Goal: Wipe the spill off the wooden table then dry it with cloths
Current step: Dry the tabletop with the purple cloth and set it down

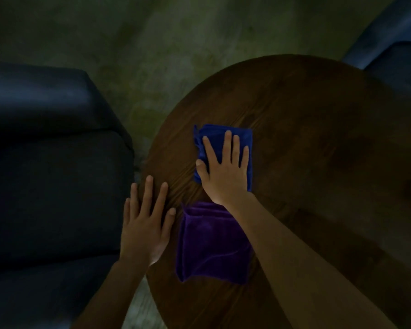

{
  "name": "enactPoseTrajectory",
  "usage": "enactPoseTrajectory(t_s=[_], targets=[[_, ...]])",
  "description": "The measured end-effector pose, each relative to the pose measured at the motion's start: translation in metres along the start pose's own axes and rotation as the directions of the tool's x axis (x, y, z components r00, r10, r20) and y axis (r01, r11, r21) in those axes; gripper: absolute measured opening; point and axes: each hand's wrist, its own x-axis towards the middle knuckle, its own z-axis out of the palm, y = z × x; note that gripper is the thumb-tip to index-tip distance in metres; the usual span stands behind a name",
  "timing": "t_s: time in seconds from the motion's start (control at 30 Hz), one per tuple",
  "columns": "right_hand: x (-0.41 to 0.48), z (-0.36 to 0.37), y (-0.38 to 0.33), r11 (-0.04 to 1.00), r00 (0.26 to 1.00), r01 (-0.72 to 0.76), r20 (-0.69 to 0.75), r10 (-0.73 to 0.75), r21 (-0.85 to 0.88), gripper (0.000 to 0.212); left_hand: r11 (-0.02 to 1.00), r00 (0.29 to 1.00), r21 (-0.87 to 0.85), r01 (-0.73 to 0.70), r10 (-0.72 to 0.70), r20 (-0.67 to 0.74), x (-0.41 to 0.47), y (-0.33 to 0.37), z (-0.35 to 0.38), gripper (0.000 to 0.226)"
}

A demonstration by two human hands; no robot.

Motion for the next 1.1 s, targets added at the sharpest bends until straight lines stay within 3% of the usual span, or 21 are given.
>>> enactPoseTrajectory(t_s=[0.13, 0.27, 0.37, 0.57, 0.67, 0.8, 0.87, 1.03, 1.07, 1.1], targets=[[-0.043, -0.007, -0.012, 0.998, 0.996, 0.037, -0.082, -0.032, 0.055, 0.074, 0.998, 1.0, 0.069, -0.01, 0.01, -0.004, -0.003, 0.002, 0.0, 0.066], [-0.138, 0.008, -0.018, 0.962, 0.964, 0.266, -0.001, -0.267, 0.053, 0.076, 0.987, 0.998, 0.149, -0.057, 0.056, 0.01, -0.009, 0.004, 0.002, 0.065], [-0.173, 0.032, -0.003, 0.961, 0.959, 0.278, 0.068, -0.277, -0.011, 0.076, 0.983, 0.998, 0.171, -0.069, 0.07, 0.003, -0.011, 0.008, 0.004, 0.065], [-0.185, 0.034, 0.022, 0.936, 0.93, 0.349, 0.11, -0.351, 0.037, 0.073, 0.966, 0.991, 0.219, -0.136, 0.136, 0.013, -0.016, 0.021, 0.003, 0.065], [-0.186, 0.02, 0.072, 0.828, 0.809, 0.56, 0.2, -0.552, 0.02, 0.072, 0.963, 0.986, 0.21, -0.167, 0.164, 0.028, -0.025, 0.039, 0.01, 0.063], [-0.134, -0.009, 0.145, 0.55, 0.503, 0.835, 0.36, -0.786, 0.034, 0.074, 0.975, 0.994, 0.197, -0.102, 0.091, 0.061, -0.044, 0.071, 0.029, 0.066], [-0.102, -0.016, 0.173, 0.463, 0.45, 0.885, 0.339, -0.826, -0.049, 0.075, 0.983, 0.999, 0.184, -0.023, 0.015, 0.044, -0.049, 0.087, 0.038, 0.073], [-0.042, -0.038, 0.215, 0.486, 0.494, 0.868, 0.257, -0.83, -0.102, 0.073, 0.974, 0.998, 0.222, 0.048, -0.053, 0.018, -0.052, 0.102, 0.047, 0.081], [-0.032, -0.043, 0.225, 0.524, 0.54, 0.841, 0.226, -0.811, -0.131, 0.073, 0.975, 0.998, 0.219, 0.045, -0.051, 0.025, -0.052, 0.102, 0.047, 0.081], [-0.022, -0.047, 0.235, 0.61, 0.632, 0.775, 0.174, -0.755, -0.165, 0.072, 0.975, 0.998, 0.219, 0.041, -0.049, 0.034, -0.052, 0.103, 0.046, 0.081]])
